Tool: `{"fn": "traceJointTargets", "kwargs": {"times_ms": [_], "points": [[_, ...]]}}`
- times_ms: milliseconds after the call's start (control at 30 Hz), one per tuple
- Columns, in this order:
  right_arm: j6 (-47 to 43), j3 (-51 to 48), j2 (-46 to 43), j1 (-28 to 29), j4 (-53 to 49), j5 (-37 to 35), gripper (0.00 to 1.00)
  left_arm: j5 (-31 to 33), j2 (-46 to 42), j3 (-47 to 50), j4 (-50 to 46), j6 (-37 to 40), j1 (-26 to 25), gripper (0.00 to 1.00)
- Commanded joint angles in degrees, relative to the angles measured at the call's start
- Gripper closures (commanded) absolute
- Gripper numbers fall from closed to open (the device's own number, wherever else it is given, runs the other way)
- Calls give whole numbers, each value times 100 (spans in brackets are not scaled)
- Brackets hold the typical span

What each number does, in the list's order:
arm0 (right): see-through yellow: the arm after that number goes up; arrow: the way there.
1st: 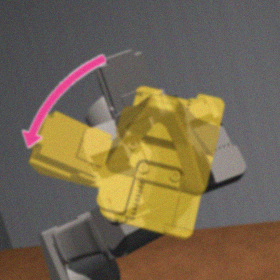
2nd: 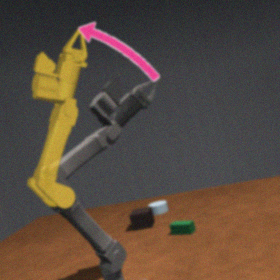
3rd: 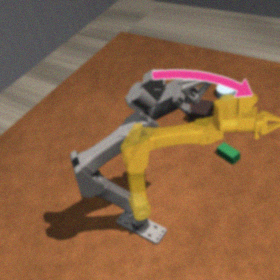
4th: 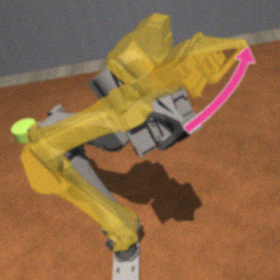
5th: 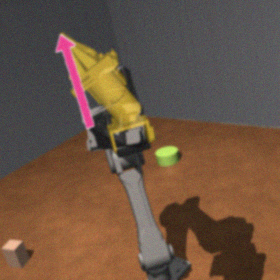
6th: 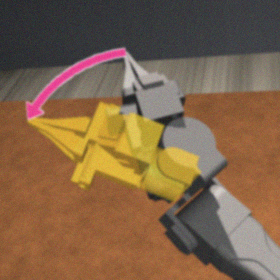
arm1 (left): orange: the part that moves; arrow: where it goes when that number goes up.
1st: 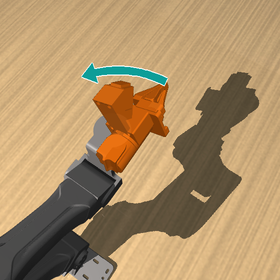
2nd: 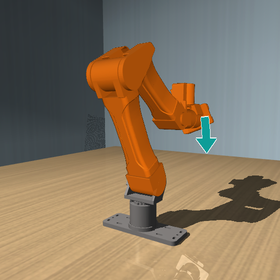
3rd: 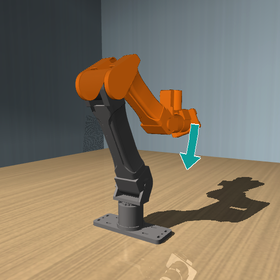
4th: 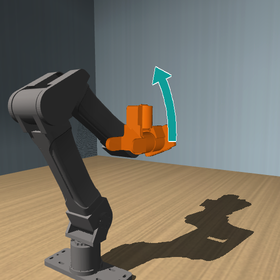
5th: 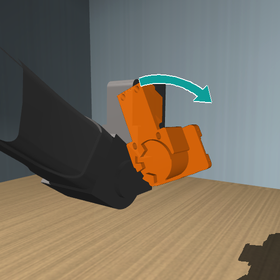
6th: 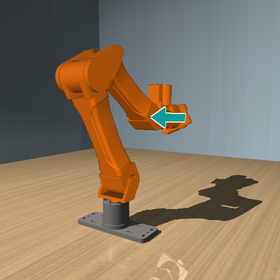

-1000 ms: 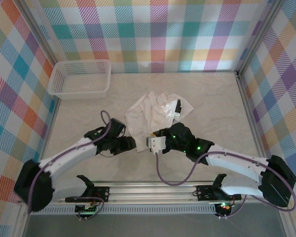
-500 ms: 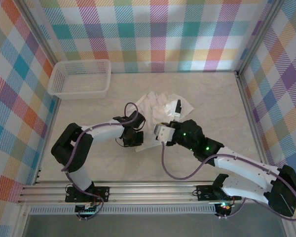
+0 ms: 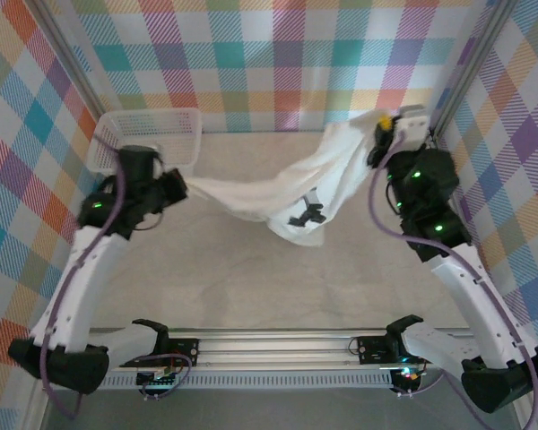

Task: Fold the inside-out t-shirt

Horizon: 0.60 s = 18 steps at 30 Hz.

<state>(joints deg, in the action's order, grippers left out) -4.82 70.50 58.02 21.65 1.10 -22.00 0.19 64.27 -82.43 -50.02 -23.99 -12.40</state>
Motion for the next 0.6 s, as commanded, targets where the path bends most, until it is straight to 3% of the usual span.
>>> {"fn": "traceJointTargets", "kwargs": {"times_ms": [0, 167, 300, 367, 467, 567], "points": [[1011, 699, 98, -358, -206, -312, 100, 156, 8, -673, -998, 594, 431, 100], [1204, 1552, 72, -702, -530, -425, 100, -70, 18, -1262, -1179, 572, 777, 100], [969, 1761, 59, -748, -702, -409, 100, -197, -162, -1115, -841, 439, 849, 100], [1296, 1597, 99, -786, -982, -255, 100, -524, -285, -617, -386, 369, 853, 100], [2057, 1053, 178, -977, -1374, 109, 100, -1843, -418, 706, 794, 115, 841, 100], [3006, 28, 253, -1346, -1530, 536, 100, -2617, -517, 2373, 2098, -371, 326, 100]]}}
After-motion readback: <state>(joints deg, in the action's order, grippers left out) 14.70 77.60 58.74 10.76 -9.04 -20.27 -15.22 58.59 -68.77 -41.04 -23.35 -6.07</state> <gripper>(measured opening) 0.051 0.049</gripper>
